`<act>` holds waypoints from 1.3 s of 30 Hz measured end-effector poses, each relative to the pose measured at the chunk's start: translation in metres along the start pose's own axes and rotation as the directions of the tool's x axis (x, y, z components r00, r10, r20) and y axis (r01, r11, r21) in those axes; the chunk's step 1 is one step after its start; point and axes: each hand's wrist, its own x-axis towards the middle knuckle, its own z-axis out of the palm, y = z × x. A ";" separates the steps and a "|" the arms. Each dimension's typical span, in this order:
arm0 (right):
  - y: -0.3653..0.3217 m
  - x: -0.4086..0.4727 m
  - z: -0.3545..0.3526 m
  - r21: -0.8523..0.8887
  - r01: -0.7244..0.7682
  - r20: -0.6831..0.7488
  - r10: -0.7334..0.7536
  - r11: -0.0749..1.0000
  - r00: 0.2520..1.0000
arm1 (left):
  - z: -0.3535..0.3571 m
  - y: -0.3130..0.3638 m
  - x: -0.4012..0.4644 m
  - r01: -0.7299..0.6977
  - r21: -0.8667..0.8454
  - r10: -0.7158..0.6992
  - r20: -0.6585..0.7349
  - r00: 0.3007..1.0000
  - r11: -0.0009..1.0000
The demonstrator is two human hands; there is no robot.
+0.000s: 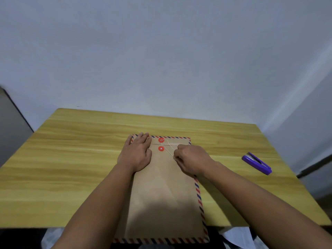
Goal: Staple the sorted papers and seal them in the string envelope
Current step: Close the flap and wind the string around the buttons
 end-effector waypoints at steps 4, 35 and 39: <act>-0.004 -0.009 -0.001 -0.056 0.053 -0.015 -0.054 0.997 0.998 | 0.002 -0.001 0.001 -0.001 -0.004 0.001 -0.003 1.000 1.000; 0.015 -0.005 -0.056 -0.274 -0.383 0.503 0.471 0.882 0.725 | 0.002 -0.001 0.000 -0.001 -0.027 0.000 -0.025 1.000 1.000; 0.036 -0.003 -0.045 -0.144 -0.549 0.340 0.563 0.823 0.754 | 0.002 0.000 0.001 -0.003 -0.024 0.002 -0.034 0.999 1.000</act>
